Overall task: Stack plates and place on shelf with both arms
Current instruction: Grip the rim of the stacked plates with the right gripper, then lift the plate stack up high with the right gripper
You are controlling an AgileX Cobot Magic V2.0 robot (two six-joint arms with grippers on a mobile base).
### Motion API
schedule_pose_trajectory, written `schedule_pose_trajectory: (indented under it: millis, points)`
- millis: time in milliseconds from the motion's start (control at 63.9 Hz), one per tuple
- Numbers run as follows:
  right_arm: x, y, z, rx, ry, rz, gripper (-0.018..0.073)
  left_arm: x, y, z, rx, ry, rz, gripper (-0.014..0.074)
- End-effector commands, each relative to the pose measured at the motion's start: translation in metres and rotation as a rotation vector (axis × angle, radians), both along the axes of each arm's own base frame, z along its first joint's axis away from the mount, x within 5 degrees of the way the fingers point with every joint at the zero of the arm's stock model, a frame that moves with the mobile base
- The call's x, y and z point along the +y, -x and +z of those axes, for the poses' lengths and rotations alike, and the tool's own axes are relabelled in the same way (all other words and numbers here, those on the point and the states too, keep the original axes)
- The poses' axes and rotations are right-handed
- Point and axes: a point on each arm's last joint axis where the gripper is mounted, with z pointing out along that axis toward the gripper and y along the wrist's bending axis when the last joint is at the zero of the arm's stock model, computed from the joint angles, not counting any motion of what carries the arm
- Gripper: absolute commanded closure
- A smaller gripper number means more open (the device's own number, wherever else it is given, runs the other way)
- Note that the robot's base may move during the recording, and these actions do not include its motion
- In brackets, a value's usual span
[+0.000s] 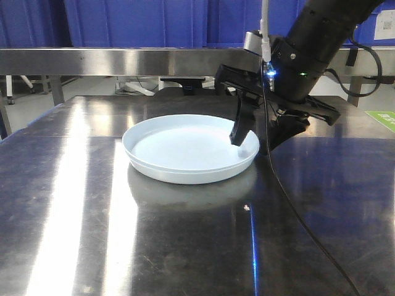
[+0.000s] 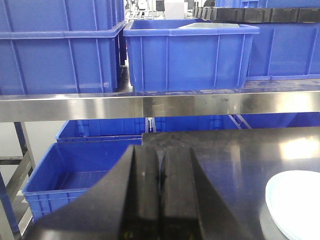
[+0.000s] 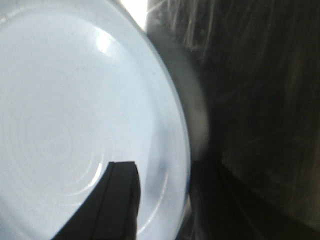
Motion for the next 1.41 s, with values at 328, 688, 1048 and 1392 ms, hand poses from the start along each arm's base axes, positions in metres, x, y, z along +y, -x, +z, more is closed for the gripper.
schedule_pose_trajectory:
  millis: [328,688,1048,1392]
  points:
    - [0.003,-0.003,0.019,-0.064,-0.041,-0.015,0.0235,0.001,0.001,0.017,-0.103,0.025,0.010,0.0516]
    - [0.000,-0.002,0.034,-0.118,-0.054,-0.029,0.0508,0.001,0.001,0.017,-0.103,0.025,0.010,0.0516]
    - [-0.020,0.002,0.092,-0.476,0.008,-0.074,0.0508,0.001,0.001,0.017,-0.103,0.025,0.010,0.0516]
    - [-0.048,0.053,0.118,-0.916,0.141,-0.076,0.0508,0.001,0.001,0.017,-0.103,0.025,0.010,0.0516]
